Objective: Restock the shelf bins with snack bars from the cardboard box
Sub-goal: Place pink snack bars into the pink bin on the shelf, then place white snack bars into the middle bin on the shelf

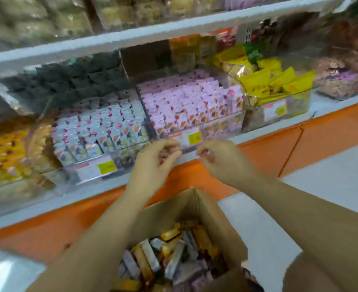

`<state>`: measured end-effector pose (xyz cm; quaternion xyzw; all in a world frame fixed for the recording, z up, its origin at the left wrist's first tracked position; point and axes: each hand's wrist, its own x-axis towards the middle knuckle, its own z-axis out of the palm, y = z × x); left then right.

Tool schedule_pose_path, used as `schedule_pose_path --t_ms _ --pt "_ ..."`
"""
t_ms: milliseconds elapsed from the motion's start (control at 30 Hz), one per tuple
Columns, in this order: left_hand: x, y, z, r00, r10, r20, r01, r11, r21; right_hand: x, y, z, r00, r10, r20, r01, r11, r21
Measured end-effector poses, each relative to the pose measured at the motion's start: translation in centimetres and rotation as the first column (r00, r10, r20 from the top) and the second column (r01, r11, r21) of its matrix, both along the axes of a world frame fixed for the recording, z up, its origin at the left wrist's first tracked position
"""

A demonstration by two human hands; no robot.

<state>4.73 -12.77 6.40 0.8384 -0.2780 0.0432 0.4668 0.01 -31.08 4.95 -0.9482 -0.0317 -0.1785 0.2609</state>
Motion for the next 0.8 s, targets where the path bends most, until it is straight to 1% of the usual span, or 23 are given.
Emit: schedule_pose_path --t_ms 100,167,233,367,433,500,600,633,667,733,767,800 --pt "-1.4 5.8 -4.0 0.983 0.141 -0.118 -0.143 0.99 -0.014 0.1 4.7 -2.6 0.996 0.069 -0.055 -0.067 0.997 0.027" --pt "-2.3 9.1 -6.6 0.963 0.217 -0.161 -0.221 0.975 -0.006 0.4 7.3 -4.7 0.991 0.094 -0.094 -0.092 0.995 0.03" --pt "-3.1 11.7 -9.3 0.937 0.28 -0.209 -0.276 0.96 0.048 0.7 9.4 -7.1 0.981 0.116 -0.154 -0.113 0.993 0.029" --pt "-4.3 16.1 -14.3 0.864 0.367 -0.344 -0.312 0.927 0.207 0.7 12.3 -12.1 0.922 0.149 -0.359 -0.138 0.989 0.057" --pt "-4.5 17.8 -16.8 0.808 0.411 -0.423 -0.308 0.905 0.293 0.4 13.3 -14.9 0.861 0.152 -0.486 -0.137 0.988 0.067" --pt "-4.7 18.9 -18.9 0.733 0.457 -0.504 -0.298 0.881 0.367 -0.1 13.8 -17.7 0.791 0.132 -0.597 -0.12 0.991 0.06" --pt "-4.5 19.6 -21.6 0.593 0.514 -0.62 -0.268 0.852 0.45 -0.2 13.6 -21.0 0.71 0.094 -0.698 -0.098 0.995 0.034" --pt "-4.6 19.7 -22.4 0.56 0.524 -0.643 -0.232 0.843 0.485 -0.1 13.5 -21.8 0.665 0.101 -0.74 -0.121 0.992 0.026" --pt "-4.6 19.8 -23.3 0.541 0.527 -0.656 -0.176 0.833 0.524 -0.1 13.5 -22.5 0.602 0.117 -0.79 -0.176 0.984 0.011" --pt "-5.0 20.0 -25.1 0.512 0.535 -0.672 -0.079 0.809 0.583 -0.1 13.6 -23.8 0.484 0.149 -0.862 -0.348 0.937 -0.033" --pt "-5.3 20.1 -26.0 0.5 0.539 -0.678 -0.05 0.799 0.599 -0.2 13.6 -24.3 0.456 0.151 -0.877 -0.43 0.9 -0.068" --pt "-5.6 20.3 -26.8 0.499 0.548 -0.671 -0.029 0.785 0.619 -0.3 13.5 -24.7 0.454 0.141 -0.88 -0.493 0.862 -0.116"
